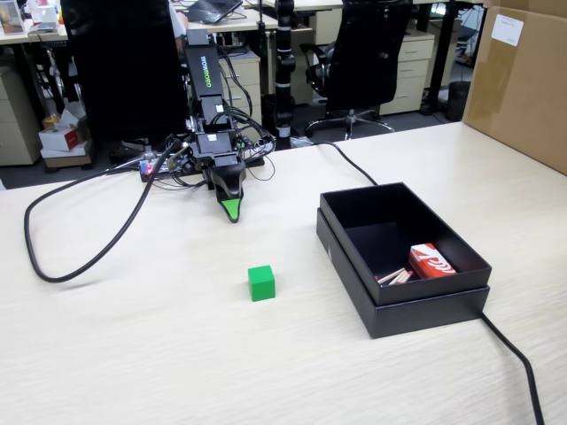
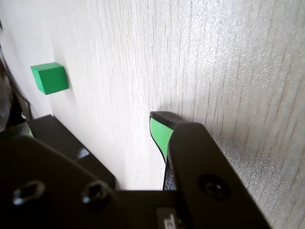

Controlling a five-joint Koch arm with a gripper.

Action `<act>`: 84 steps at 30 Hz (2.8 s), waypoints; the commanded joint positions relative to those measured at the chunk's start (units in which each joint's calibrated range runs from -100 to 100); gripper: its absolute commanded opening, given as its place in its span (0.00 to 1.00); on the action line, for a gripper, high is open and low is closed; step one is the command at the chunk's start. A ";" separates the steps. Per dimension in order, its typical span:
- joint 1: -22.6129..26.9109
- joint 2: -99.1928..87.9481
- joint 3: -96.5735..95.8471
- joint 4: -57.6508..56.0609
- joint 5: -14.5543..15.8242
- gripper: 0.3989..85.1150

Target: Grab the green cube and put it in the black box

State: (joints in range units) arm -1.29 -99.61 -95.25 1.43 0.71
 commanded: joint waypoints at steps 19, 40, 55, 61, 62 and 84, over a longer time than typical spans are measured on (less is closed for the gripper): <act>0.00 21.30 54.91 -44.93 2.05 0.55; -0.73 95.19 121.55 -69.12 2.83 0.55; -0.20 110.11 126.62 -69.21 2.39 0.55; 0.05 113.44 128.16 -69.21 2.10 0.55; 0.05 114.01 128.34 -69.21 2.00 0.55; 0.00 119.41 130.61 -69.04 1.32 0.16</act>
State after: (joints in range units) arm -1.25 21.42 30.26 -67.25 2.76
